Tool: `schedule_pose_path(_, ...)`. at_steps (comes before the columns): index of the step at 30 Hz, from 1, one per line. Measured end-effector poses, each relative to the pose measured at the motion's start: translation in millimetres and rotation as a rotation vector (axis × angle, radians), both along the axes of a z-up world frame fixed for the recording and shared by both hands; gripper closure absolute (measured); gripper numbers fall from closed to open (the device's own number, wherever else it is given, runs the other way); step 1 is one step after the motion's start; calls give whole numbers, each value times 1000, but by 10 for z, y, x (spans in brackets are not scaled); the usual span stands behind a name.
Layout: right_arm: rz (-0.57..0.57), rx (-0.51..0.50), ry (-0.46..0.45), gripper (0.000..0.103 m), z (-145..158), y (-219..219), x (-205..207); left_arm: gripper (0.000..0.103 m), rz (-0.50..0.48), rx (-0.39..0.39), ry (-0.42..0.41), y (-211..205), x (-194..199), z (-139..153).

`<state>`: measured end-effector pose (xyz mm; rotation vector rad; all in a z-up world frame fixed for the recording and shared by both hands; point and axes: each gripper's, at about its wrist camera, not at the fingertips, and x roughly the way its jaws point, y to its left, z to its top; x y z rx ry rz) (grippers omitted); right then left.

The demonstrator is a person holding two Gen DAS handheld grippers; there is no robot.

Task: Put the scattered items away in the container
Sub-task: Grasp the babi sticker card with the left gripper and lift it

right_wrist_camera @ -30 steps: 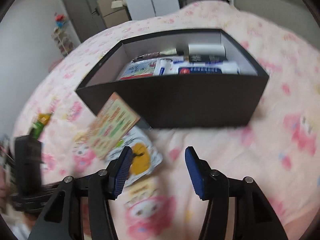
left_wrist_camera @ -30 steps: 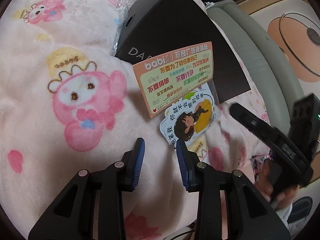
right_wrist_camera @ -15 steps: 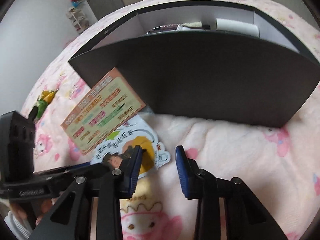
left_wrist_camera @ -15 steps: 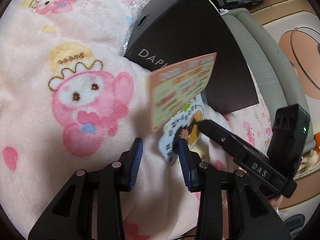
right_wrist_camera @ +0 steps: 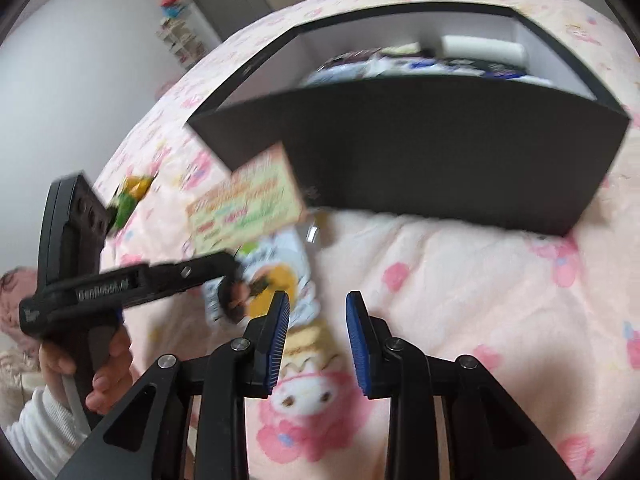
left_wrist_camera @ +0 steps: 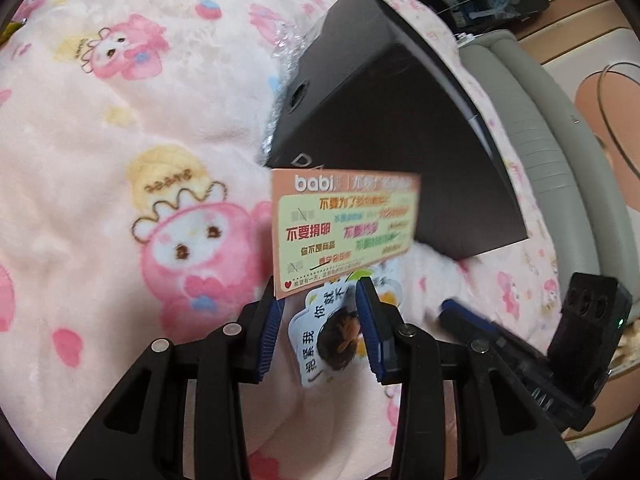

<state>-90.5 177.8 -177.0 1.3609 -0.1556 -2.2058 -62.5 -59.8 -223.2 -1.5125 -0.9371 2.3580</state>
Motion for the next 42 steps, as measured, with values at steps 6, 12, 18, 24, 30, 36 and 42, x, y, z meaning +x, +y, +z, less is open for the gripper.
schedule_pose_path(6,-111,-40,0,71,-117,169,-106,65,-21,-69,-22,138,9,-58)
schedule_pose_path(12,-7,-95,-23,73,-123,70,-21,73,-27,-86,17,98,45,96)
schedule_pose_path(18,77,-126,-12,73,12,-43,100,73,14,-99,30,-141,143,225)
schedule_pose_path(24,-74,-59,5,70,-108,161,-31,60,46,-68,-35,-26,65,21)
schedule_pose_path(30,-101,-60,-36,69,-322,245,-148,60,21,-117,-46,90,-24,-43)
schedule_pose_path(36,-38,-102,-38,69,-331,159,-119,64,13,-135,-28,105,-87,36)
schedule_pose_path(42,44,-134,-69,69,-288,39,-51,64,38,-125,-18,-15,-110,122)
